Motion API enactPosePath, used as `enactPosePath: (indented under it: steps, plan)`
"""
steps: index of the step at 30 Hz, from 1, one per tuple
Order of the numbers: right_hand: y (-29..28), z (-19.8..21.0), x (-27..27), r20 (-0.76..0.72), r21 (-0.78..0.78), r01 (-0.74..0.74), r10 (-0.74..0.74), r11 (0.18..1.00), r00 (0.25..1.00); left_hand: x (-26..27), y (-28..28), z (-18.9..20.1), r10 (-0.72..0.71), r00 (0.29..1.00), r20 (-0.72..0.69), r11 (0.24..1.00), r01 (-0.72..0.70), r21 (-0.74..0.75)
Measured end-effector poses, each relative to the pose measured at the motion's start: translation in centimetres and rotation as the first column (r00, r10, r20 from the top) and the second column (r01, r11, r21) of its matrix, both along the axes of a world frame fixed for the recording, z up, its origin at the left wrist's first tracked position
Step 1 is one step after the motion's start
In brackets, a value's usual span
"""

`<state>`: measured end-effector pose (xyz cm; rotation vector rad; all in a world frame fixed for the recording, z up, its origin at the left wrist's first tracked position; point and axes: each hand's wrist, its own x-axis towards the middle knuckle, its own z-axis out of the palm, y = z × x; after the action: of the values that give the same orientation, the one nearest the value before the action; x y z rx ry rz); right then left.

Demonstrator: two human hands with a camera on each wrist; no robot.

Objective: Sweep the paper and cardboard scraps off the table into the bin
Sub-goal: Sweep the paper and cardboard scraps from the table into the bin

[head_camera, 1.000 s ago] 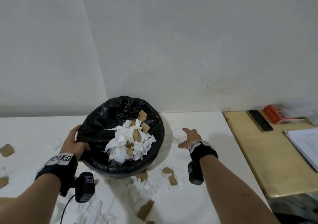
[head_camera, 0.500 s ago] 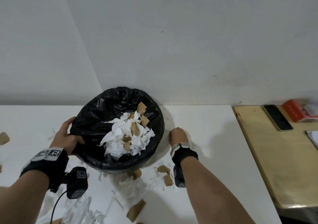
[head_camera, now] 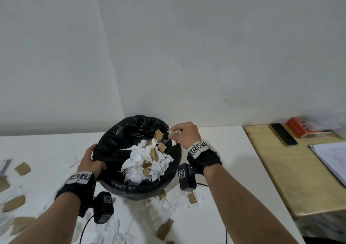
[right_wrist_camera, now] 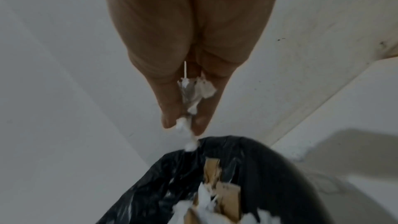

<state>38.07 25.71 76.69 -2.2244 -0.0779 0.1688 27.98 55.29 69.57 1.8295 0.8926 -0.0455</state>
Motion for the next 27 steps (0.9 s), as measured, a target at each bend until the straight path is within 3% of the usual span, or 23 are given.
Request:
enactPosePath:
  steps: [5,9,13,16,19,23,27]
  plan:
    - [3.2,-0.7,-1.6,-0.065,-0.070,-0.116,0.111,0.991,0.992,0.6,0.0,0.9,-0.049,0.998,0.038,0.998,0.048,0.026]
    - [0.5,-0.5,0.8,-0.027,-0.012,0.054,-0.055,0.998,0.998,1.5,0.0,0.5,-0.024,0.998,0.059,1.000,0.023,0.007]
    - [-4.2,-3.0,4.6,-0.118,-0.141,0.099,-0.116,0.985,0.986,2.5,0.7,-0.6,0.007,0.998,0.070,1.000,-0.005,-0.027]
    - [-6.5,-6.6,6.7,-0.267,-0.343,-0.039,-0.058,0.939,0.962,3.3,1.2,-1.3,0.021,0.999,0.049,1.000,-0.020,-0.024]
    - [-7.3,-10.7,8.2,-0.382,-0.501,-0.235,0.031,0.833,0.924,4.0,1.5,-2.1,0.037,0.998,0.041,0.999,-0.036,-0.032]
    - [-6.6,-14.5,9.8,-0.402,-0.549,-0.365,0.145,0.752,0.904,4.9,1.6,-3.1,0.057,0.997,0.048,0.997,-0.054,-0.051]
    - [-4.8,-17.0,11.0,-0.360,-0.588,-0.396,0.211,0.705,0.909,5.4,1.9,-4.1,0.048,0.997,0.052,0.997,-0.045,-0.067]
